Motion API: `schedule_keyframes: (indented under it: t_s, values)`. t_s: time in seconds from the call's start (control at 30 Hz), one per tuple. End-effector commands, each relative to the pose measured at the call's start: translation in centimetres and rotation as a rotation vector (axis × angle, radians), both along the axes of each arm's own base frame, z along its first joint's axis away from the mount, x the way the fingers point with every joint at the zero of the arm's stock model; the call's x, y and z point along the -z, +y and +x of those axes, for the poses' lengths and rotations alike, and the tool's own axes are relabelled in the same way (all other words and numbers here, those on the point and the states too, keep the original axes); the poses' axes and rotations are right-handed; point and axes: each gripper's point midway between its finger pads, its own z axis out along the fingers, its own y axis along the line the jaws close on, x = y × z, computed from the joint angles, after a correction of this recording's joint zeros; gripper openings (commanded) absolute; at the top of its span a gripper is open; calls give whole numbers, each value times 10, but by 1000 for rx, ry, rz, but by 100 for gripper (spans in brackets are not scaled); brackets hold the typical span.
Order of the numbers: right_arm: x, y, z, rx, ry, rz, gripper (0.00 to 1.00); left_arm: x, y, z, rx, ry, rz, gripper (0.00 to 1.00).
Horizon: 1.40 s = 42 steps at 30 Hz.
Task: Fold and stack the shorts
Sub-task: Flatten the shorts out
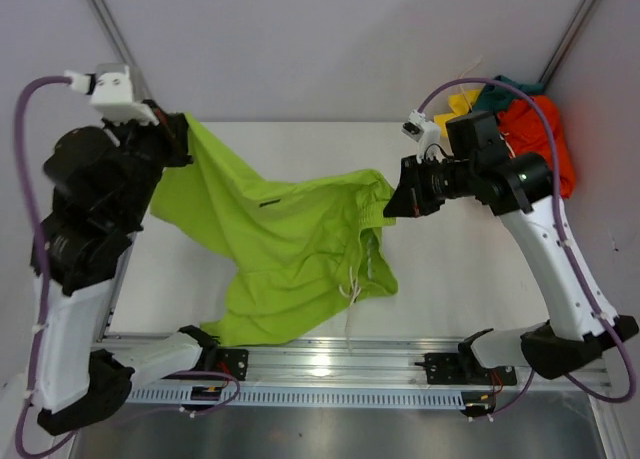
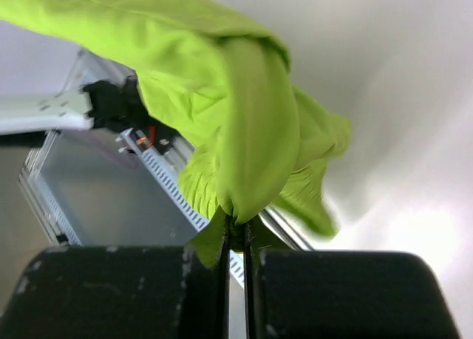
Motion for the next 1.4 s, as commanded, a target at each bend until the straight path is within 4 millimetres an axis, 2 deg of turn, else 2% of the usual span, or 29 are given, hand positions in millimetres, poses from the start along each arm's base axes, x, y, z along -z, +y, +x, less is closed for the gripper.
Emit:
schedule_keyframes:
  t_s: [0.0, 0.03, 0.07, 0.1, 0.17, 0.2, 0.27, 0.4, 0.43, 0.53, 0.57, 0.6, 0.67, 0.73, 0.77, 0.8, 0.87, 0.9, 0.93, 0.97, 1.0, 1.03, 1.1, 1.13, 1.2, 1.23, 1.3, 1.33, 1.37]
  values:
    - [-8, -7, 28, 10, -70, 40, 0, -3, 2, 24, -55, -2, -16, 0]
    - [-11, -6, 33, 21, -79, 49, 0, -6, 5, 26, -64, -5, -19, 0]
    - [-22, -2, 35, 8, -102, 92, 0, -9, 5, 27, -61, -9, -18, 0]
    - [-30, 0, 34, 0, -122, 122, 0, -23, 7, 21, -58, -41, -31, 0]
    - [-52, 2, 32, -8, -191, 182, 0, -32, 7, 18, -46, -62, -29, 0]
    - [-60, 4, 26, -27, -195, 210, 0, -48, 9, 4, -25, -106, -47, 0]
    - [-72, 5, 13, -63, -212, 252, 0, -62, 11, -11, 5, -153, -61, 0]
    - [-84, 19, -28, -193, -125, 353, 0, -77, 16, -50, 77, -218, -92, 0]
    - [-90, 30, -45, -247, -112, 386, 0, -79, 18, -64, 103, -238, -105, 0]
    - [-116, 40, -84, -335, -120, 481, 0, -87, 22, -88, 139, -282, -140, 0]
    - [-125, 45, -108, -404, -117, 509, 0, -91, 26, -101, 149, -306, -152, 0]
    - [-131, 46, -117, -425, -120, 528, 0, -91, 27, -105, 152, -308, -157, 0]
    - [-152, 49, -141, -482, -123, 587, 0, -107, 33, -122, 166, -352, -177, 0]
    - [-164, 47, -151, -499, -131, 621, 0, -115, 35, -130, 172, -358, -180, 0]
    - [-170, 45, -153, -505, -142, 632, 0, -128, 37, -132, 168, -381, -188, 0]
    - [-171, 45, -152, -499, -147, 632, 0, -124, 36, -127, 163, -352, -178, 0]
    - [-164, 48, -143, -467, -155, 595, 0, -119, 28, -109, 161, -310, -163, 0]
    - [-161, 49, -135, -442, -162, 576, 0, -112, 20, -92, 157, -273, -149, 0]
    - [-147, 53, -122, -410, -130, 530, 0, -107, 14, -81, 158, -246, -144, 0]
    - [-138, 54, -113, -402, -132, 504, 0, -95, 8, -65, 152, -204, -126, 0]
    - [-120, 52, -89, -343, -100, 469, 0, -83, 3, -47, 134, -164, -114, 0]
    - [-108, 51, -74, -321, -84, 458, 0, -64, -5, -26, 121, -108, -90, 0]
    - [-89, 47, -51, -320, -72, 459, 0, -44, -11, 0, 90, -65, -72, 0]
    - [-56, 39, -23, -251, -10, 433, 0, -23, -15, 17, 66, -16, -52, 0]
    - [-23, 34, 0, -240, 34, 421, 0, -13, -13, 40, 31, -8, -60, 0]
    - [3, 28, 19, -198, 64, 405, 0, 27, -22, 62, 44, 83, -51, 0]
    - [40, 30, 43, -176, 131, 373, 0, 63, -19, 96, 16, 142, -70, 0]
    - [60, 25, 57, -159, 131, 342, 0, 94, -22, 111, 12, 205, -88, 0]
    - [85, 25, 73, -143, 185, 312, 0, 105, -22, 129, -3, 212, -107, 0]
